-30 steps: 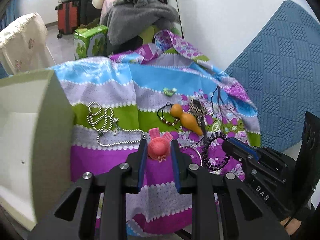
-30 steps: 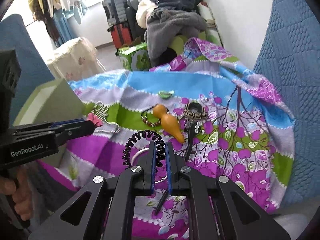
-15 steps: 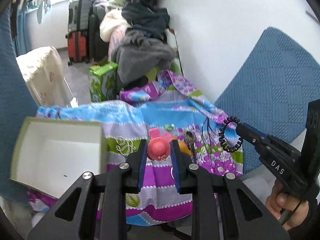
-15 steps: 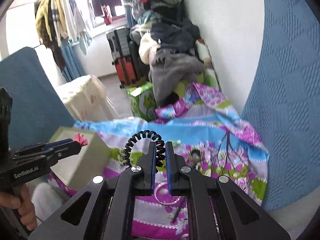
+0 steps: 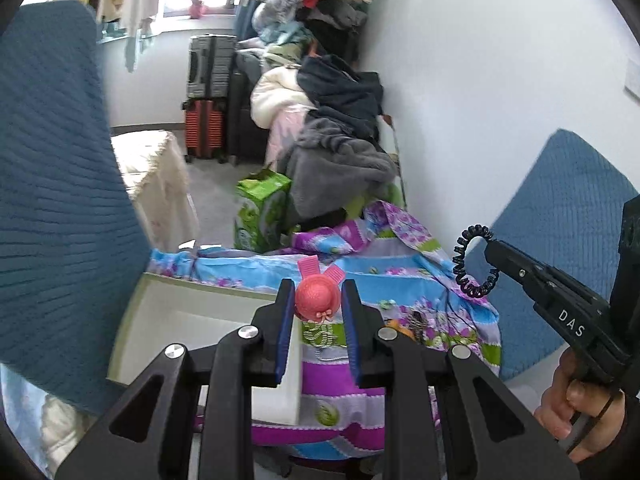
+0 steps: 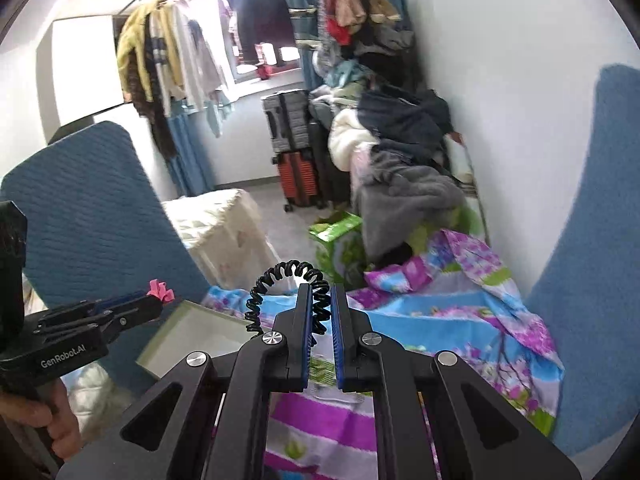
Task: Organize jewelry
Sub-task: 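Carry both items over the white box and open both grippers to drop them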
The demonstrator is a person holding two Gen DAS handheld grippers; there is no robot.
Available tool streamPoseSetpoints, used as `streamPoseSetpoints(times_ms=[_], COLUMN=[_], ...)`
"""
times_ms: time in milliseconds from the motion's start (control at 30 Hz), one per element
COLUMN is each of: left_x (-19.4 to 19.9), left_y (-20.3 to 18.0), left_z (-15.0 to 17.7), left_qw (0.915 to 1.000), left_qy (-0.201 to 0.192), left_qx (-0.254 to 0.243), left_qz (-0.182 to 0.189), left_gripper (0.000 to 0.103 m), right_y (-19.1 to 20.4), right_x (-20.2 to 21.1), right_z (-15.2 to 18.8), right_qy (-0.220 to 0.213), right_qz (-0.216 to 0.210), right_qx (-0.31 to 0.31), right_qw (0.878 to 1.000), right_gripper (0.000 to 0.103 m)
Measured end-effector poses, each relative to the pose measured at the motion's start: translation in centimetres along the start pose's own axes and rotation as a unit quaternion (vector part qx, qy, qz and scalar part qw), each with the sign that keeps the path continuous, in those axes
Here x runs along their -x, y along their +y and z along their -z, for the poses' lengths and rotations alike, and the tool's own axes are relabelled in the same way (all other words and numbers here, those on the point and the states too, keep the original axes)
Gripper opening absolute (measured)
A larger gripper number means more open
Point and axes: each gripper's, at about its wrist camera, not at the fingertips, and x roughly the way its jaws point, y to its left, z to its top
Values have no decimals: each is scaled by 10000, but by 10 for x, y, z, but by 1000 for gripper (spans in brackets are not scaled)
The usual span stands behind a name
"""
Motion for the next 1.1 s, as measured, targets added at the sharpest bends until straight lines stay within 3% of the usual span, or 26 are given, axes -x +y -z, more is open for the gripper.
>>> streamPoseSetpoints(times_ms=[267, 500, 667, 833, 1100], left_x=[1, -26, -52, -76, -97], left_y=[50, 81, 102, 114, 135], left_z=[13, 36, 58, 74, 88], left_qw=[9993, 9978, 9949, 9923, 9868], left_qy=[36, 282, 500, 784, 1036], left_qx=[322, 472, 798, 822, 1112], left_qz=[-210, -376, -372, -495, -553], left_gripper=[24, 24, 24, 24, 24], right_y=[51, 81, 94, 103, 106], right_x=[-32, -80, -118, -149, -177], right_z=[1, 27, 56, 81, 96], right_qy=[118, 608, 1089, 1508, 1910], right_qz=[-414, -755, -826, -809, -784], right_qx=[285, 388, 518, 632, 765], right_qw=[9987, 9945, 9893, 9832, 9754], right_gripper=[7, 7, 7, 7, 8])
